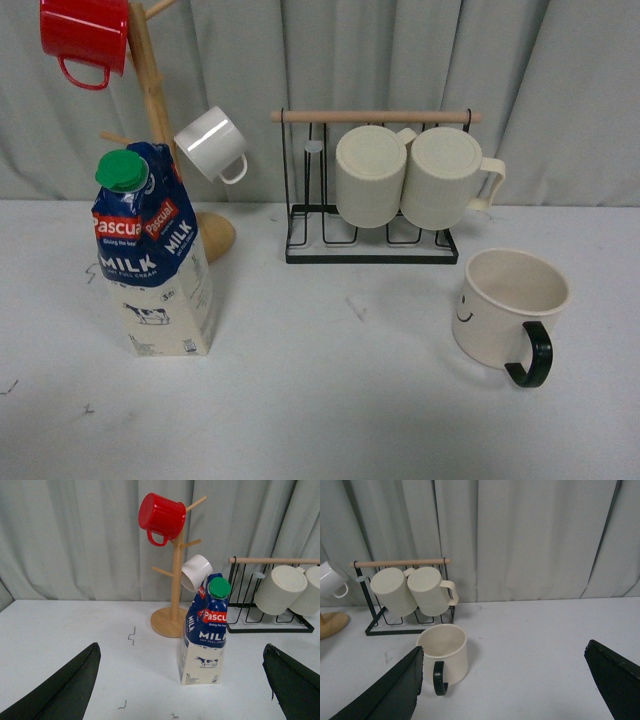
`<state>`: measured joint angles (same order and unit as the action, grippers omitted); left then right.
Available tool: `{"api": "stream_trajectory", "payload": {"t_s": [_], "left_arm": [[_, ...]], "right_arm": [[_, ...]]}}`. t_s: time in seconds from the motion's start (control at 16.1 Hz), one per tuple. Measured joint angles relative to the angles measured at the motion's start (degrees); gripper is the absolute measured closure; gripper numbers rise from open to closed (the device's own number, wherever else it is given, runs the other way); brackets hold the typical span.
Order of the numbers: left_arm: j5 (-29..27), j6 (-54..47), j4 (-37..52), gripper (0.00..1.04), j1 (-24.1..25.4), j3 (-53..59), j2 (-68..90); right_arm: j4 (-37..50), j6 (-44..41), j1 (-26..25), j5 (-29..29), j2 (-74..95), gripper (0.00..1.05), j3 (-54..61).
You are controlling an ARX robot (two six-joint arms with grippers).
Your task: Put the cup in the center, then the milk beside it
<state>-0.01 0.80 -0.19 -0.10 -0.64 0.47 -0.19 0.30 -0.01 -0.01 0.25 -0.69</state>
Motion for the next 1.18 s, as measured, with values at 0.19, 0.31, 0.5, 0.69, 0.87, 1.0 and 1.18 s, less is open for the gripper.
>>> {"api": "stream_trajectory", "payload": {"t_s": [0.19, 0.31, 0.5, 0.69, 0.87, 1.0, 1.18], "left_arm": [[0.0, 0.0, 0.0, 0.07, 0.0, 0.0, 0.0], [0.0, 0.0, 0.0, 0.07, 0.0, 0.0, 0.0], [0.0, 0.0, 0.0, 0.07, 0.0, 0.0, 0.0], [0.0, 0.0, 0.0, 0.07, 0.0, 0.0, 0.0], [0.0, 0.0, 0.0, 0.07, 0.0, 0.0, 0.0], [0.0, 0.0, 0.0, 0.07, 0.0, 0.0, 0.0], [0.0, 0.0, 0.0, 0.07, 0.0, 0.0, 0.0]], "right_arm": [[0.0, 0.0, 0.0, 0.0, 0.0, 0.06, 0.0], [0.0, 0.0, 0.0, 0.0, 0.0, 0.06, 0.0], [0.0, 0.0, 0.0, 0.0, 0.0, 0.06, 0.0], [0.0, 0.0, 0.0, 0.0, 0.0, 0.06, 0.0], [0.0, 0.0, 0.0, 0.0, 0.0, 0.06, 0.0], [0.0, 0.0, 0.0, 0.0, 0.0, 0.06, 0.0], [0.0, 0.0, 0.0, 0.0, 0.0, 0.06, 0.0]]}}
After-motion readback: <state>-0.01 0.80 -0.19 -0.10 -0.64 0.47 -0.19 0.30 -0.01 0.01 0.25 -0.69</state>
